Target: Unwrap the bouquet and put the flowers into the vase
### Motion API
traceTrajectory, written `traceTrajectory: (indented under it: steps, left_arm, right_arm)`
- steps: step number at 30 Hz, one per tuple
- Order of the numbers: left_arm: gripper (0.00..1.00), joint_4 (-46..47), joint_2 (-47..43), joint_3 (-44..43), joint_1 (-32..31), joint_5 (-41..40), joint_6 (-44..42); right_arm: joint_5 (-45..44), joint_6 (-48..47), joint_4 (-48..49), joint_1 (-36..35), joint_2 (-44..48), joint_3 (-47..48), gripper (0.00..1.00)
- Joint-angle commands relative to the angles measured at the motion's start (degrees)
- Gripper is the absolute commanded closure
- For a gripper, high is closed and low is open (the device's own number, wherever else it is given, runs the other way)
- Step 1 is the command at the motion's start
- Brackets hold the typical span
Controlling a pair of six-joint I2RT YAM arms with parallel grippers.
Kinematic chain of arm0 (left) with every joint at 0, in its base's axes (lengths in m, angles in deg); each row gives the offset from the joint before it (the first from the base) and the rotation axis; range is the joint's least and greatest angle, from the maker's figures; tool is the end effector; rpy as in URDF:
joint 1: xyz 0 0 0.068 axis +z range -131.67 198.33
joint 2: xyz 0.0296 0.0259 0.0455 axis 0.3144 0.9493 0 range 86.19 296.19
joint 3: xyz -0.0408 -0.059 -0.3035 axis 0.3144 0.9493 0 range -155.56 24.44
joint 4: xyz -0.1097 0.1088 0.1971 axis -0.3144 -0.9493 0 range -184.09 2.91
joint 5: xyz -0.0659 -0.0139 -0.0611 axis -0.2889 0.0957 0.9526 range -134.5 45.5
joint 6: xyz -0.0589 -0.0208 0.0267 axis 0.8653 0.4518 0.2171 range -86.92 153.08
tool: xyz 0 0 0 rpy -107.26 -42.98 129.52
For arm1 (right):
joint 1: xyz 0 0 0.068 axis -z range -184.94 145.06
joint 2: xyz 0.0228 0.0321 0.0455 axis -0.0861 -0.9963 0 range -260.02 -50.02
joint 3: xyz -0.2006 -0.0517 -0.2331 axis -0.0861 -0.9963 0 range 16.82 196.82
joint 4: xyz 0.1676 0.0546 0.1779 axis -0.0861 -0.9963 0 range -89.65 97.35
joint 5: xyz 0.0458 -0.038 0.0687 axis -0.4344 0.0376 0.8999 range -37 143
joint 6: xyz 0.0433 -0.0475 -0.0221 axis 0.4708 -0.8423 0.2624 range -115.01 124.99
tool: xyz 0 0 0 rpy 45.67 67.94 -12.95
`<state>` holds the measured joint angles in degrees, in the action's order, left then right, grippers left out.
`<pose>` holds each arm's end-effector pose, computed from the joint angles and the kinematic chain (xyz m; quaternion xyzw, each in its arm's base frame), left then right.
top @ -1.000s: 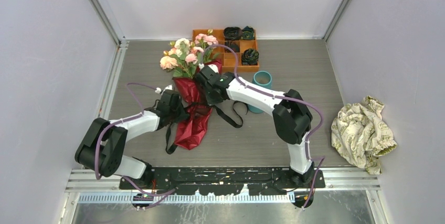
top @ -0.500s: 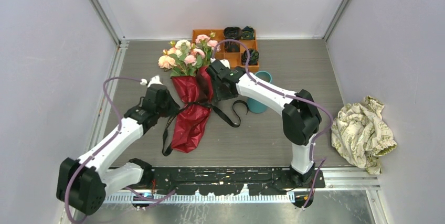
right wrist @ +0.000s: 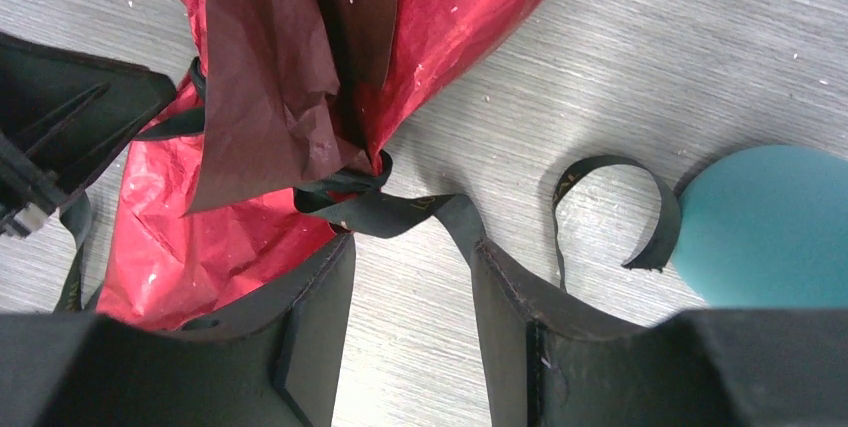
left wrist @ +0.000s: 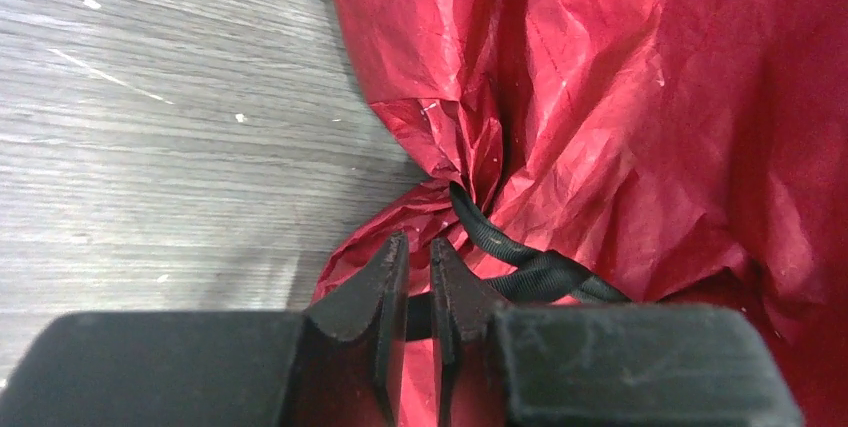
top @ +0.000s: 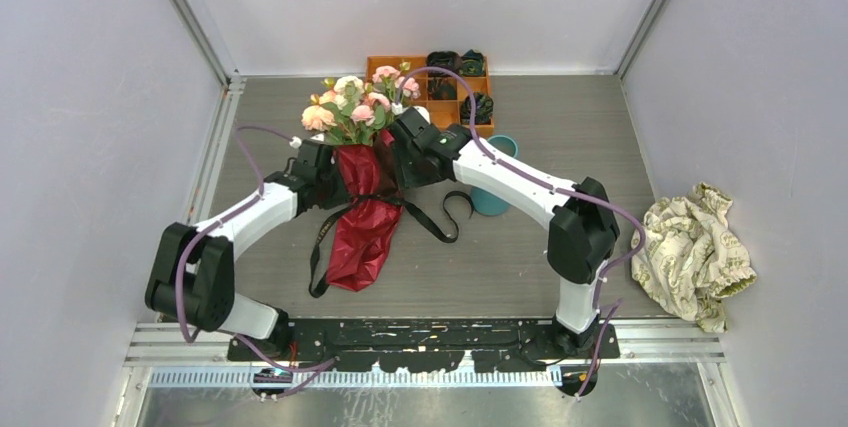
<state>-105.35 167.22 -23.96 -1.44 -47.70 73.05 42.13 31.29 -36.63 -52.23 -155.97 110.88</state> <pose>0.2667 -0.0927 0.2391 -0.1744 0.9257 -0.1438 0.3032 0.2894 0.2985 0.3110 -0.1460 0.9408 0.1025 0.2882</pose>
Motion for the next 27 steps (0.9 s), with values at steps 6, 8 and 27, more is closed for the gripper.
traceTrajectory:
  steps: [6,8,27]
  left_arm:
    - [0.77,9.7,2.1,3.0,1.0,9.4,0.5]
    - [0.77,10.7,2.8,3.7,1.0,9.8,0.9]
    - [0.67,15.1,0.0,2.7,1.0,14.9,6.3]
  right_arm:
    - [1.1,0.7,2.9,0.0,5.3,-2.3,0.48]
    - [1.6,0.9,3.2,0.0,5.3,-2.5,0.49]
    - [2.7,1.4,4.6,0.0,4.0,-3.7,0.5]
